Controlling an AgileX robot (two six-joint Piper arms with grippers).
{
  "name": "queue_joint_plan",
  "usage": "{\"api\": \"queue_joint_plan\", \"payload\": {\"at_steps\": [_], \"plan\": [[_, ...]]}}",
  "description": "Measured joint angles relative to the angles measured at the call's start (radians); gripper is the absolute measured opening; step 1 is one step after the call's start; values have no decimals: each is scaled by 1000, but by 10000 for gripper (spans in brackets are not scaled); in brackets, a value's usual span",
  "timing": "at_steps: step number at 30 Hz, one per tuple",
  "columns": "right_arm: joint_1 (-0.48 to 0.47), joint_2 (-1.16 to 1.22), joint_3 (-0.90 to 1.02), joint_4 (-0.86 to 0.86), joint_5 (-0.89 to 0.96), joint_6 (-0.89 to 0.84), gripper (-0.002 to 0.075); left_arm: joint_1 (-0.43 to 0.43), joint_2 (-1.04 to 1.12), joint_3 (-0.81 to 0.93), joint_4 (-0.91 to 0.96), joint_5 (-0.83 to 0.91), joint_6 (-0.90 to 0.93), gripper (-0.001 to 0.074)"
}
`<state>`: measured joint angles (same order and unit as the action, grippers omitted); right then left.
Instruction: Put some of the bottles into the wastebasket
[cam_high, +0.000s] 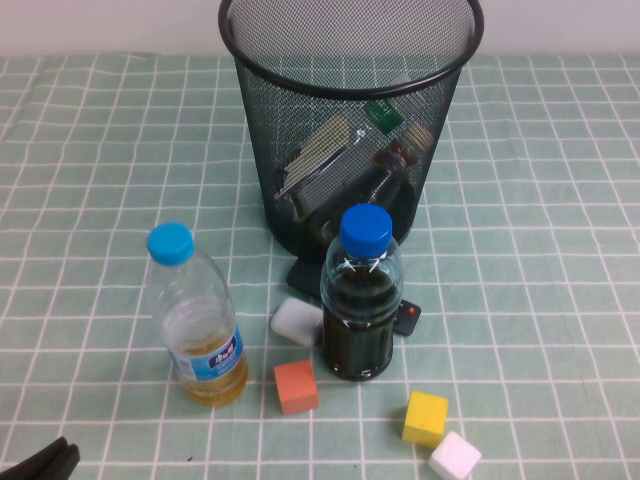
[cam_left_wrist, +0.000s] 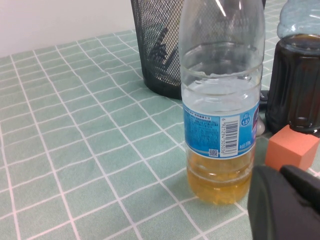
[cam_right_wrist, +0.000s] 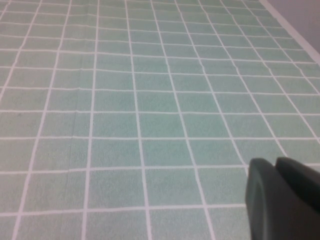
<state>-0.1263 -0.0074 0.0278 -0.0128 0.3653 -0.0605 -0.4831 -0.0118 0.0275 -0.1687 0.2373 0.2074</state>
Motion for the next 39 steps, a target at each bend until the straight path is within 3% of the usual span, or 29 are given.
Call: {"api": "queue_joint_plan", "payload": {"at_steps": [18,23,27,29,39], "plan": [[0,0,0,0,0,0,-7,11,0,0,10,-49,-30,-5],[0,0,0,0,0,0,-8,191,0,0,10,-182,-57,-5],[0,0,0,0,2,0,-8,364,0,0,12,-174,-86,-5],[0,0,0,0,2,0,-8,412,0,0,28,-143,-93,-5],[0,0,0,0,2,0,-8,434,0,0,148,109,-215,-5]]}}
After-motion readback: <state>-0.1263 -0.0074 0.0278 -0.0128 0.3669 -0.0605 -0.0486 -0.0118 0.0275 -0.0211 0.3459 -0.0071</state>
